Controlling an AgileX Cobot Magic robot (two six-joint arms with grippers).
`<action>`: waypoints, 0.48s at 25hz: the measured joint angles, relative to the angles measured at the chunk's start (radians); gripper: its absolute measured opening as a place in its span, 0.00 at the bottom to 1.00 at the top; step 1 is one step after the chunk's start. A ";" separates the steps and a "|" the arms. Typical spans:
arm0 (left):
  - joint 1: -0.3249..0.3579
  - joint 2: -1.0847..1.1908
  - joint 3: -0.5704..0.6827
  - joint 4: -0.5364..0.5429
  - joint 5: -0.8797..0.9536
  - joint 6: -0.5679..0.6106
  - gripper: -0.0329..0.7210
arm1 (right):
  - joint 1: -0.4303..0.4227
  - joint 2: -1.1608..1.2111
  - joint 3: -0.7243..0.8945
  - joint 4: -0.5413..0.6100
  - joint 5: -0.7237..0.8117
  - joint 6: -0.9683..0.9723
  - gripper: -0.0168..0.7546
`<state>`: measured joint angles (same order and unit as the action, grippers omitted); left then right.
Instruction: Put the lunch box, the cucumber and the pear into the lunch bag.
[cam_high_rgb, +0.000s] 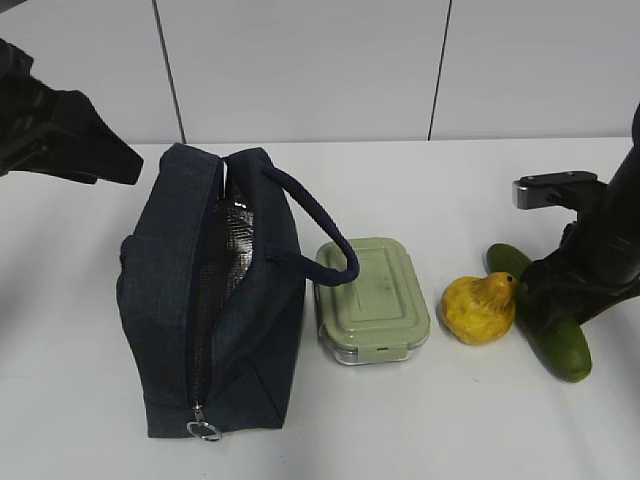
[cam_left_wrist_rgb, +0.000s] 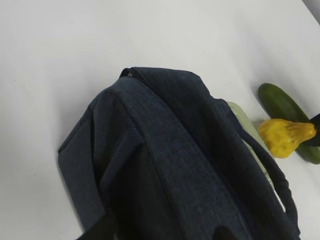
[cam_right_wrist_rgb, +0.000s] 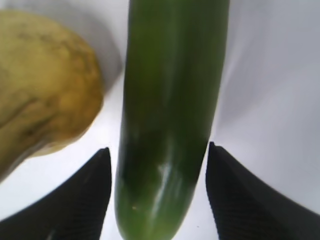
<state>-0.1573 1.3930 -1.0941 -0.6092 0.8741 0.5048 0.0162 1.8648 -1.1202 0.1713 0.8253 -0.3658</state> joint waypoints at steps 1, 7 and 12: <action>0.000 0.000 0.000 0.000 0.000 0.000 0.52 | 0.000 0.009 0.000 0.000 0.000 0.000 0.63; 0.000 0.000 0.000 0.000 0.000 0.000 0.52 | 0.000 0.043 0.000 0.010 0.010 -0.019 0.59; 0.000 0.000 0.000 0.000 0.002 0.000 0.52 | 0.000 0.043 -0.004 -0.009 0.025 -0.010 0.47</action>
<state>-0.1573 1.3930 -1.0941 -0.6092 0.8761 0.5048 0.0162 1.9083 -1.1239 0.1628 0.8504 -0.3757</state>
